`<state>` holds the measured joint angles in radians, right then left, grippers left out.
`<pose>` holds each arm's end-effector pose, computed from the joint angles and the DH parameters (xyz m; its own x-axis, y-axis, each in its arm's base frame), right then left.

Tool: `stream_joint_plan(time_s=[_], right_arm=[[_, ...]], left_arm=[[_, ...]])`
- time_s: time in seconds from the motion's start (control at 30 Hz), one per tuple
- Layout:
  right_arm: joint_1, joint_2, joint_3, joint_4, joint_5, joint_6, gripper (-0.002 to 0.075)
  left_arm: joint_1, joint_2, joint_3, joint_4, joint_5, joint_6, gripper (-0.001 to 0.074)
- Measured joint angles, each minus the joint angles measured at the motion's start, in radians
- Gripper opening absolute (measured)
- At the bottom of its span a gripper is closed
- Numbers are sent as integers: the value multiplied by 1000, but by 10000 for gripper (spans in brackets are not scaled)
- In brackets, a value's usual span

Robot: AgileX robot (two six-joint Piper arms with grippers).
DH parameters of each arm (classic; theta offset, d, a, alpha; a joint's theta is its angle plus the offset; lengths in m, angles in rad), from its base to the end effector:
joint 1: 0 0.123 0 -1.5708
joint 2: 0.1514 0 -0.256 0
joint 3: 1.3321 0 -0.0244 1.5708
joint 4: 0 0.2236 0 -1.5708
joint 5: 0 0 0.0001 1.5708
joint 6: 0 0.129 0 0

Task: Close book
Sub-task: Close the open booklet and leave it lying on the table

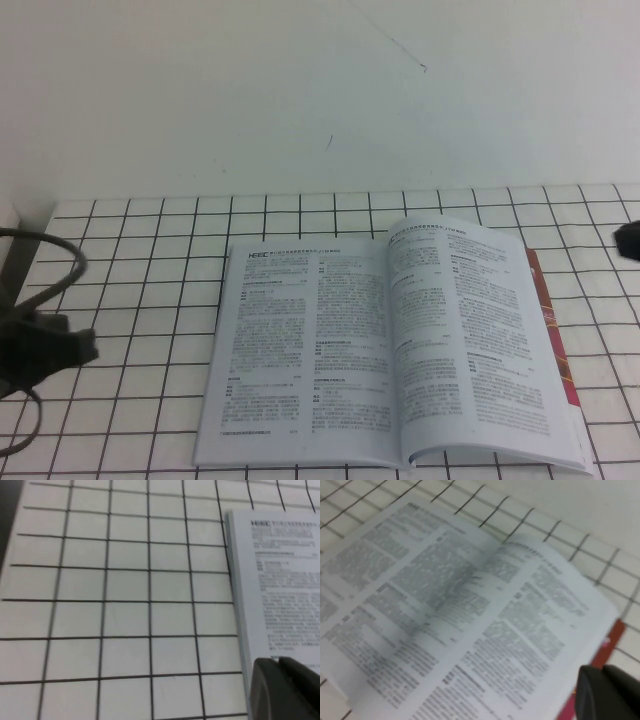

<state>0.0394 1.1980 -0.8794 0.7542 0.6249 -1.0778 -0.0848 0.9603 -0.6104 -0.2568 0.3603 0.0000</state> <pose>0.2539 0.0618 0.2677 -0.4566 -0.3975 -0.7959 -0.5791 0.8119 -0.0733 0.2122 -0.0297 0.2441 -0.5935 -0.1881 -0.7826 0.0162 0.9693 -0.2453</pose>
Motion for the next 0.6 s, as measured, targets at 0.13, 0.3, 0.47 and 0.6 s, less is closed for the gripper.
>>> stream_joint_plan(time_s=[0.13, 0.3, 0.47, 0.6], right_arm=[[133, 158, -26, 24, -18, -29, -3], [280, 363, -118, 48, -49, -31, -3], [359, 542, -243, 63, -58, -27, -3], [369, 686, -322, 72, -60, -25, -3]], left_arm=[[-73, 129, -42, -137, 24, 152, -4], [-140, 271, -92, -271, 22, 259, -4], [-145, 380, -131, -317, 16, 276, -4], [-145, 432, -137, -321, -3, 282, -4]])
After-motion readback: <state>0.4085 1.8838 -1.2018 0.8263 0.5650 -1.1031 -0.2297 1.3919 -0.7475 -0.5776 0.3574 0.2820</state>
